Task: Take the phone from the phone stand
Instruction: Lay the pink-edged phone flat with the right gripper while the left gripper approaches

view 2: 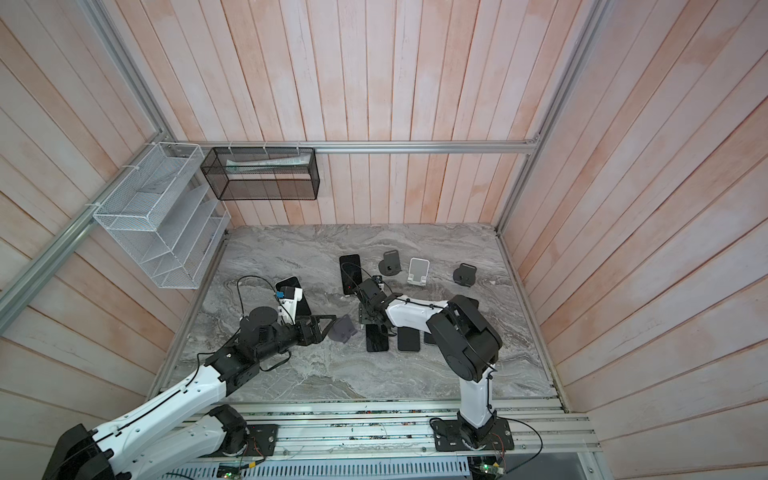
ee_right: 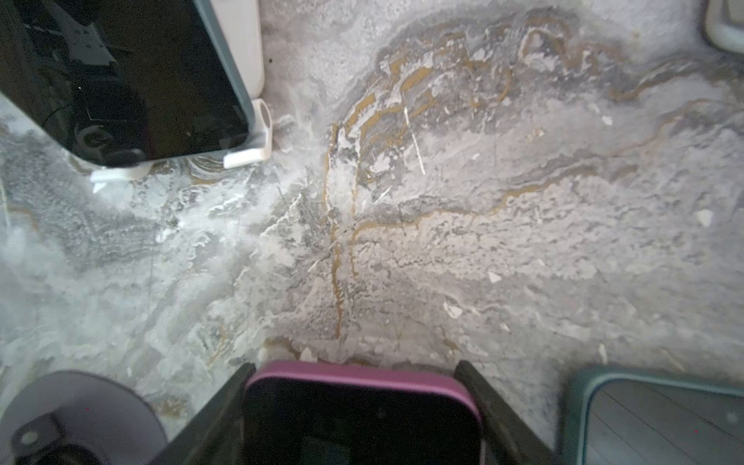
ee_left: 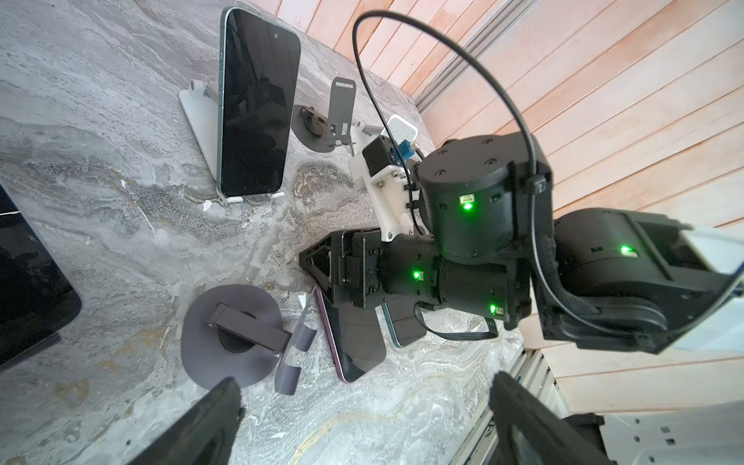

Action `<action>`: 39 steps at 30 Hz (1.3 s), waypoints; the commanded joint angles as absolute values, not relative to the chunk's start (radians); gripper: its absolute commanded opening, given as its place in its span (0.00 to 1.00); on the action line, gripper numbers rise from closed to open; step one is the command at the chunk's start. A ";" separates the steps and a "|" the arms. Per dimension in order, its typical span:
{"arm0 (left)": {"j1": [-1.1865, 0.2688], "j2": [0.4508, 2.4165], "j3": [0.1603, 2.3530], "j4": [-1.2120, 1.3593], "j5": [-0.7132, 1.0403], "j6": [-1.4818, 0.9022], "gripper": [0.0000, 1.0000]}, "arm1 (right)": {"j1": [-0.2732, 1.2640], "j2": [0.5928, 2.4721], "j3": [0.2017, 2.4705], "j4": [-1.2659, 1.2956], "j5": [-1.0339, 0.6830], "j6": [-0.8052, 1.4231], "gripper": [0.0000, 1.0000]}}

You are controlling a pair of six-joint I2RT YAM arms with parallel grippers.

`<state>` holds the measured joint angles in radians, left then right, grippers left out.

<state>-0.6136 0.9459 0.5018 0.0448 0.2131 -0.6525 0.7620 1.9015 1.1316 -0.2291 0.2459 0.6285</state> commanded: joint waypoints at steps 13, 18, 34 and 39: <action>-0.663 1.015 0.525 0.069 0.183 -0.573 0.90 | 0.747 1.874 1.043 -0.197 0.249 0.651 0.79; -0.689 1.074 0.552 0.050 0.171 -0.545 0.87 | 0.746 1.859 1.039 -0.189 0.247 0.649 0.81; -0.714 1.258 0.600 0.081 0.029 -0.507 0.68 | 0.747 1.517 0.997 -0.254 0.206 0.574 0.83; -0.715 1.317 0.612 0.137 0.042 -0.495 0.64 | 0.747 1.424 0.945 -0.236 0.213 0.577 0.82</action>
<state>-0.7128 1.2915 0.5854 0.0826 0.0582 -0.5068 0.7509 1.4567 0.9794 -0.2100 0.2115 0.5900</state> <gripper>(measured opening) 0.645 0.825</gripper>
